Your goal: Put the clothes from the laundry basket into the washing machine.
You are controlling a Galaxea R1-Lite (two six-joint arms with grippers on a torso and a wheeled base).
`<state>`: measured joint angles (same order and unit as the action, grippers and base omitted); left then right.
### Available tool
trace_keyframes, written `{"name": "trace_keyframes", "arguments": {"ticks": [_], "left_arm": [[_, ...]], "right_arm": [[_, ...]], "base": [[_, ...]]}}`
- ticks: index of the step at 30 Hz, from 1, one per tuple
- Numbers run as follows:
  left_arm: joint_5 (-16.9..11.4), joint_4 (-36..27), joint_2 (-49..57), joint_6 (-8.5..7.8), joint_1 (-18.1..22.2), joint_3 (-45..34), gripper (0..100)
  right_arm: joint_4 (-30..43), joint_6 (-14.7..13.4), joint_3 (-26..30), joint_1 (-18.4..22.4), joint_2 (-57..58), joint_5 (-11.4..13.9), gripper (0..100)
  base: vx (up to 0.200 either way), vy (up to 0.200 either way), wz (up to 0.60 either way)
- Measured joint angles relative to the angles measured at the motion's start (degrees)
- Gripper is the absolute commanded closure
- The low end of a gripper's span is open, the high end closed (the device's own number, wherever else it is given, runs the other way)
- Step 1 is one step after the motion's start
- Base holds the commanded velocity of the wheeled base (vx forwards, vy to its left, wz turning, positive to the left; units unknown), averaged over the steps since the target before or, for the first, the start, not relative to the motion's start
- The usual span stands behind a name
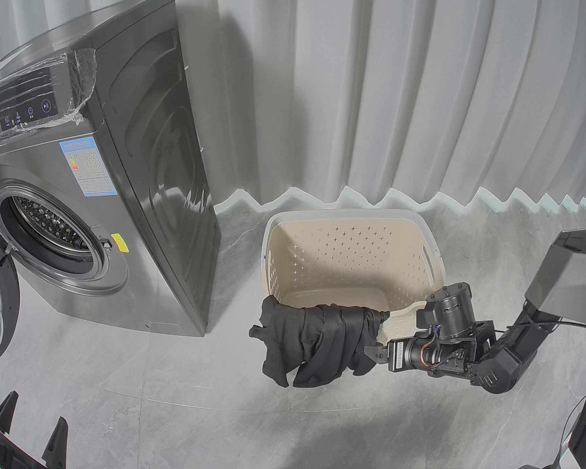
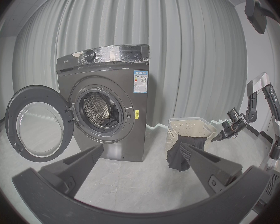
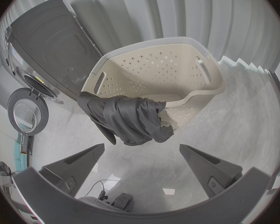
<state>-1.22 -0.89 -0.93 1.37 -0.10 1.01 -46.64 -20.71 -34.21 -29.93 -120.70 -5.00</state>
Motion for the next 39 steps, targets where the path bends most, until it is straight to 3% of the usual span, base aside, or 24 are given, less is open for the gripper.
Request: {"name": "trace_keyframes", "arguments": {"ticks": [23,39], "left_arm": [[0.0,0.0,0.0,0.20,0.0,0.0,0],[0.0,0.0,0.0,0.29,0.0,0.0,0]], "right_arm": [[-1.6,0.1,-14.7,0.4,-14.1,0.1,0],[-6.3,2.0,-18.1,1.7,-19.3,-0.2,0]], "base": [[0.000,0.000,0.00],[0.000,0.000,0.00]]}}
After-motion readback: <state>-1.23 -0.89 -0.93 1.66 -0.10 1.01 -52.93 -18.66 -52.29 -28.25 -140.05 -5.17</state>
